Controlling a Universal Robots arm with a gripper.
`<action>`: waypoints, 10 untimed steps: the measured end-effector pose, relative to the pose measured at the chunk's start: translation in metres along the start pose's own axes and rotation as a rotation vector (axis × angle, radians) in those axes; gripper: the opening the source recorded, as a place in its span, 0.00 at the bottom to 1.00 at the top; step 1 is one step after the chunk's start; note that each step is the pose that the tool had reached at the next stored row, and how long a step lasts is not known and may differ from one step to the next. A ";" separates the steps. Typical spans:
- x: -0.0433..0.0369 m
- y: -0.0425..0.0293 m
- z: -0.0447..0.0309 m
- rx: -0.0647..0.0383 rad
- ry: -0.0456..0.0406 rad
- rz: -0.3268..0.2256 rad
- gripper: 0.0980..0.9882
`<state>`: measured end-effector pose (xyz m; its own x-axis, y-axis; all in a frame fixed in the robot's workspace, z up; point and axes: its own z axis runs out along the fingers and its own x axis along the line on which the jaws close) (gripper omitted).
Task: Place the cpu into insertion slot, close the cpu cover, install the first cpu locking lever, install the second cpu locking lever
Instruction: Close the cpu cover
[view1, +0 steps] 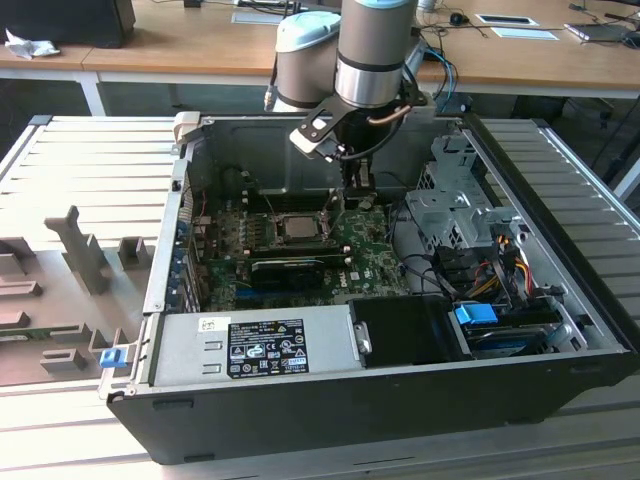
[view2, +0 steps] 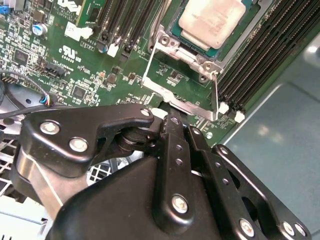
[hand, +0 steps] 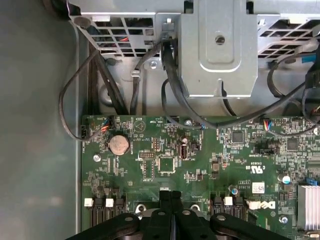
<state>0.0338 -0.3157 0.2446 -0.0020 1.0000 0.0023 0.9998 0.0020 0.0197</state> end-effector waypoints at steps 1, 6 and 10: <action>0.0000 -0.0004 0.0000 0.000 0.0000 0.000 0.01; 0.0001 -0.0056 -0.0001 0.000 0.0000 0.000 0.01; 0.0000 -0.0147 -0.0003 0.000 0.0000 0.000 0.01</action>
<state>0.0191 -0.3157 0.2446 -0.0020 1.0000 0.0023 0.9998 0.0019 0.0197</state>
